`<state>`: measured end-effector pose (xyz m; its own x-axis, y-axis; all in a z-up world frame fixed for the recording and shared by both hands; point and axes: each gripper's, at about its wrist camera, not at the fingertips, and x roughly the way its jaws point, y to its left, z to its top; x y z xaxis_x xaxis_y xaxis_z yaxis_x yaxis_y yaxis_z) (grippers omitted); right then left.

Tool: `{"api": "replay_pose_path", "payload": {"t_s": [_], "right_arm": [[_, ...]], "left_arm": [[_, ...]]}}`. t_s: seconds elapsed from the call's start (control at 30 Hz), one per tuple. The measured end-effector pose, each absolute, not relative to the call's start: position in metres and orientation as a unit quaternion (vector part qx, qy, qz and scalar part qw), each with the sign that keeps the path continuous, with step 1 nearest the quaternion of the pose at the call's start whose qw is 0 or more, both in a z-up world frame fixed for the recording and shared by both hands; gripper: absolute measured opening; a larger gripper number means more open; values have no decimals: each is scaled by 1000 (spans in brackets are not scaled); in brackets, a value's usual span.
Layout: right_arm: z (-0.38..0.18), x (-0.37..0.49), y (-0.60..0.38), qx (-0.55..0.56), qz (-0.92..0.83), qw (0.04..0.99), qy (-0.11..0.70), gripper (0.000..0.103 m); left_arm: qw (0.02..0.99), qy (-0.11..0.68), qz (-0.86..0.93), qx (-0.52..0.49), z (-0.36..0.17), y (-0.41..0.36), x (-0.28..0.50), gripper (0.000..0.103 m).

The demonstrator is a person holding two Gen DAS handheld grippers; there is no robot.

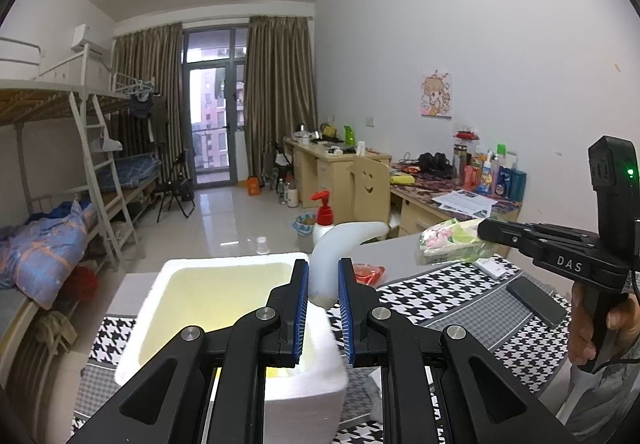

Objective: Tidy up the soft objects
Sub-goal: 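Carry the foam tube and green bundle over the white foam box with both grippers, then lower the foam tube into the box and open the left gripper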

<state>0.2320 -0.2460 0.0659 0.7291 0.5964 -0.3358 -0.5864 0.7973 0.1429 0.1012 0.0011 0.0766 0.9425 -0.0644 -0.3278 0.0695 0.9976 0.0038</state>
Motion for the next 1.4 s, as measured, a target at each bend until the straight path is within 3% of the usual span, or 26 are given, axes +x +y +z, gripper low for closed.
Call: {"api": "replay_pose_path", "payload": {"t_s": [1.4], "right_arm": [[74, 231, -182, 2, 366, 911, 191, 12]], "left_arm": [[982, 179, 54, -3, 62, 62, 115, 16]]}}
